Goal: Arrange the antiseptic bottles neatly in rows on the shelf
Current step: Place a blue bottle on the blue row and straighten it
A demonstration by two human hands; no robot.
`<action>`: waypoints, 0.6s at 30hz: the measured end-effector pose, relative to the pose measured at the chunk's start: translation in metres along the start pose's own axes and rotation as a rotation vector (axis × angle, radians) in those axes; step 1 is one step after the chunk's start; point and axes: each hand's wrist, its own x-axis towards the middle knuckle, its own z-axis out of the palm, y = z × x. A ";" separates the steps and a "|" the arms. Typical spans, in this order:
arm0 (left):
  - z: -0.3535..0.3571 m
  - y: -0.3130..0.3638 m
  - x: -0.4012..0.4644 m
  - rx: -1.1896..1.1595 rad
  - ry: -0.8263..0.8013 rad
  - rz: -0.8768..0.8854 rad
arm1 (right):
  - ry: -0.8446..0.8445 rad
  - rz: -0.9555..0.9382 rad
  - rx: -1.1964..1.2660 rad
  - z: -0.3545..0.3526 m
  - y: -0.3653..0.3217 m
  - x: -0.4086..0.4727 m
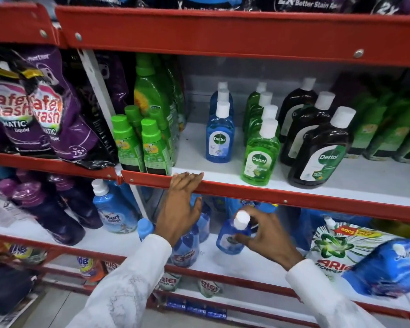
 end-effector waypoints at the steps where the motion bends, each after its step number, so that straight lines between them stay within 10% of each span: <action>1: 0.000 -0.001 0.000 -0.013 0.009 0.005 | 0.070 -0.010 0.022 -0.016 -0.019 -0.002; 10: -0.010 -0.005 0.009 -0.118 0.036 0.053 | 0.388 -0.125 0.092 -0.103 -0.140 0.041; 18: -0.016 0.001 0.006 -0.155 0.013 0.011 | 0.334 -0.063 -0.027 -0.066 -0.120 0.116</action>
